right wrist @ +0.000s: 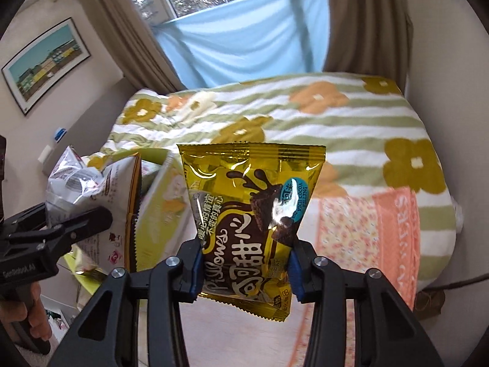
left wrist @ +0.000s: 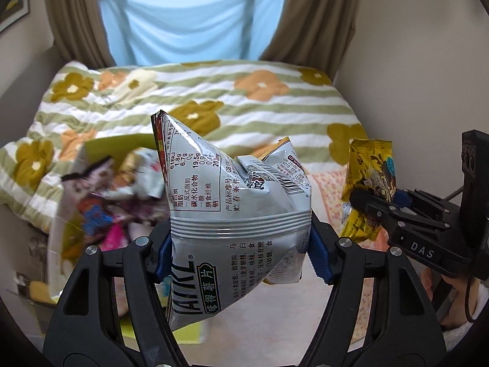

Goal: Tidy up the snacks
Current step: 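Carry both bags over the box and release them inside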

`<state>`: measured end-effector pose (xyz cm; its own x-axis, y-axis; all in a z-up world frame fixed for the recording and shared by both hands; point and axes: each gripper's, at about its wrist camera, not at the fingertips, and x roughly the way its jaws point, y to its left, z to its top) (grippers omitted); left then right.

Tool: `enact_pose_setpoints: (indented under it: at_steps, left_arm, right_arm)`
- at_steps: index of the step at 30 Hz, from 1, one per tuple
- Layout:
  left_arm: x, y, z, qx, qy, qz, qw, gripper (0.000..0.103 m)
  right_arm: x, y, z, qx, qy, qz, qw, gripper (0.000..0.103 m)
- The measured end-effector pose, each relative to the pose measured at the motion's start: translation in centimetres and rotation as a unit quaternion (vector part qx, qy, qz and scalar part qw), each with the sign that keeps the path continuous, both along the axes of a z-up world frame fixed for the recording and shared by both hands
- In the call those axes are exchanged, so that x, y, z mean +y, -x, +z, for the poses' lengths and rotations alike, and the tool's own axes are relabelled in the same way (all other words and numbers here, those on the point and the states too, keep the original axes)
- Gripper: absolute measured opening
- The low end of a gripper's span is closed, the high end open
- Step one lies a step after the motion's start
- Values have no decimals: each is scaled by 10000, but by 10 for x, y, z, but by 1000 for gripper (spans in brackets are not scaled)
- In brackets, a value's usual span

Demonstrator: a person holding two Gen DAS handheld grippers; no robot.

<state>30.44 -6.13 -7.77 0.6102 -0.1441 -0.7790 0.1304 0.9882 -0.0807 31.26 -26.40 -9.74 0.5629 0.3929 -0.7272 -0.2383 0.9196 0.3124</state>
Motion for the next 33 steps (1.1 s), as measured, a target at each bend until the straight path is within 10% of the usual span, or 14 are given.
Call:
enact_pose_setpoints:
  at_steps: [8, 18, 25, 29, 33]
  left_arm:
    - [117, 14, 26, -205, -205, 306, 9991, 68]
    - [229, -3, -24, 425, -567, 403, 9967, 68]
    - [239, -15, -49, 765, -588, 8, 9953, 73]
    - [227, -5, -32, 423, -457, -181, 9979, 102]
    - [223, 4, -27, 258, -539, -78, 9982, 103]
  right_arm:
    - [94, 7, 28, -210, -250, 246, 9992, 40]
    - [185, 1, 14, 69, -145, 177, 9997, 40]
    - [205, 7, -3, 351, -22, -149, 9993, 40]
    - [206, 4, -4, 415, 52, -227, 9989, 40]
    - [209, -1, -5, 408, 54, -162, 9990, 40]
